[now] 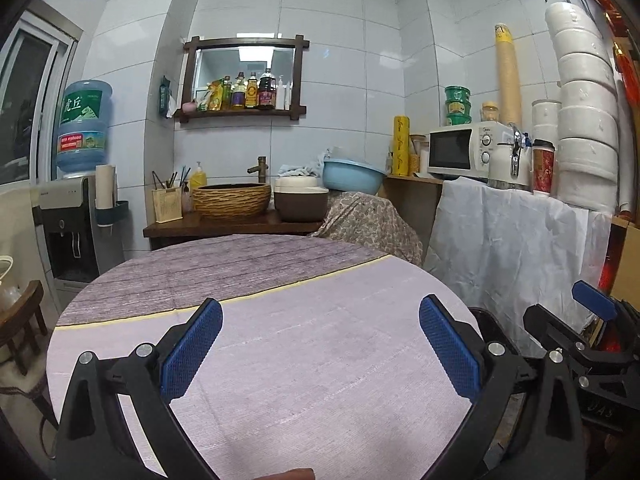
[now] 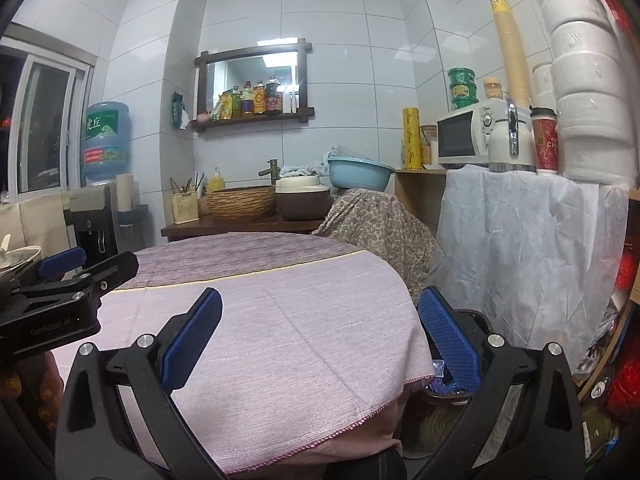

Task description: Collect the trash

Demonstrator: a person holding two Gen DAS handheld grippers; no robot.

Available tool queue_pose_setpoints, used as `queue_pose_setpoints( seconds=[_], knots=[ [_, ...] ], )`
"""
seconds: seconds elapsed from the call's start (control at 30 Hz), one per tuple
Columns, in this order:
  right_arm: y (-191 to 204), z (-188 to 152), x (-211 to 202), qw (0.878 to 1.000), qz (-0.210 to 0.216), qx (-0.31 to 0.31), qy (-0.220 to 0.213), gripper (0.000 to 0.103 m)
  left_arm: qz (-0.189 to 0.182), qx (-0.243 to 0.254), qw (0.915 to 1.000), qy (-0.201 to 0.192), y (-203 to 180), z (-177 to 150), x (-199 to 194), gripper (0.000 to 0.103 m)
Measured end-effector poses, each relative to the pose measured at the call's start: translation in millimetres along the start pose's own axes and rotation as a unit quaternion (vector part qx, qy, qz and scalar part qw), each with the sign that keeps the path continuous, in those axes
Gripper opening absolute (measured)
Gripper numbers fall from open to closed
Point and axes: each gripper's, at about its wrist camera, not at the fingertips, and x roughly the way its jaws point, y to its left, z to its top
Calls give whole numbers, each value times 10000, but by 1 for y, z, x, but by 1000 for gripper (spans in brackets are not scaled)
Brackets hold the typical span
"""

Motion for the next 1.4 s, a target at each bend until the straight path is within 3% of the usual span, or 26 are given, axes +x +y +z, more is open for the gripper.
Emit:
queue_pose_setpoints(
  seconds=[0.33,1.4],
  knots=[
    [-1,1,0,10000,31,3,10,97,163,-95,9998,-62,10,2,-3,98],
    [-2,1,0,10000,53,8,53,97,217,-102,9997,-28,19,2,-1,98]
  ],
)
